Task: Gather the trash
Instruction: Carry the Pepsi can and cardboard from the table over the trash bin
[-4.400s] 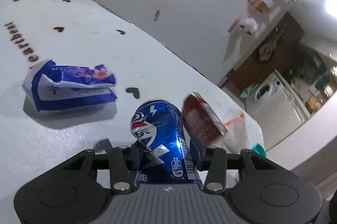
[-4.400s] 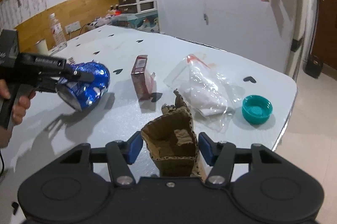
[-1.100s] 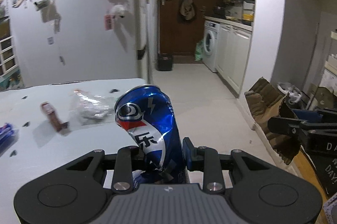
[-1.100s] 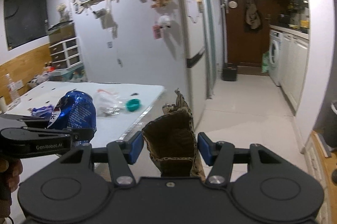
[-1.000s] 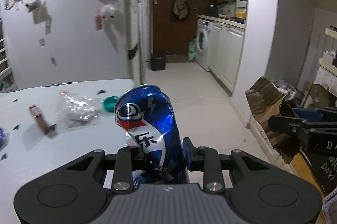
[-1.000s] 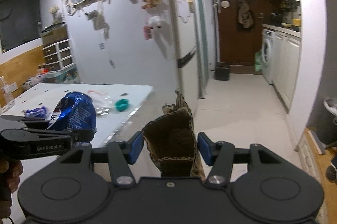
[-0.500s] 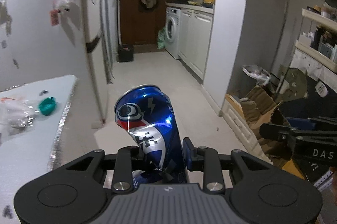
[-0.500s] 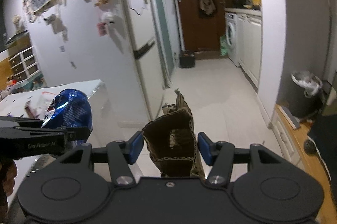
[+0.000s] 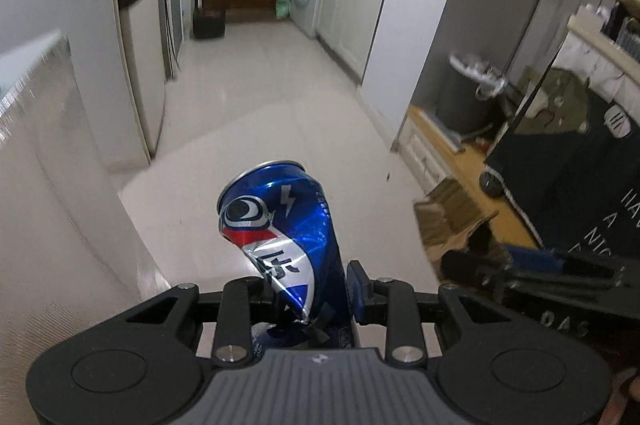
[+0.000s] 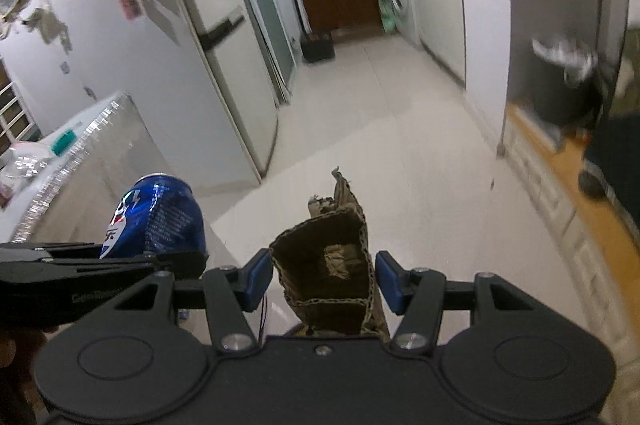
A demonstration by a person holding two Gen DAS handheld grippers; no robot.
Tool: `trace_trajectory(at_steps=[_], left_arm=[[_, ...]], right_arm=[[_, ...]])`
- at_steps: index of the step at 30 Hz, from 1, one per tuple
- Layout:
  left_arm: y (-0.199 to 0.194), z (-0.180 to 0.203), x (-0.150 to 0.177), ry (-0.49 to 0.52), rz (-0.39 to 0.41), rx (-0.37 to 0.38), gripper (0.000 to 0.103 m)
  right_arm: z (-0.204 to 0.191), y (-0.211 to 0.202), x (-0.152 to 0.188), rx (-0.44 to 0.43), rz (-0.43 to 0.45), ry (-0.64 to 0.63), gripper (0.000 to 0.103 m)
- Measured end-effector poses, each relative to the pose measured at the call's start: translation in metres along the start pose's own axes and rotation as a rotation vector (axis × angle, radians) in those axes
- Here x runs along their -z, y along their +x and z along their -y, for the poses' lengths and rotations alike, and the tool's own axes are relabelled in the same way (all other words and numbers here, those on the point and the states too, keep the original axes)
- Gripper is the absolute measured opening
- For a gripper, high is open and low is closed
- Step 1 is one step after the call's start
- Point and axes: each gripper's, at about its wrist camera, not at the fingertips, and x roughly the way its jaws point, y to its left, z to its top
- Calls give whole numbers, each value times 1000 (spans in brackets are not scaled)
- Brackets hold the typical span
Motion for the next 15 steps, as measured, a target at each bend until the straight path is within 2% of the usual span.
trace_trajectory(at_steps=[7,15], left_arm=[[65,-32,22,-48,-135,-6,32],[134,-66,52,-126,-288,-27,32]], right_arm=[[7,71,36,21,-132,85,57],[7,141,66,49,-278,87,57]])
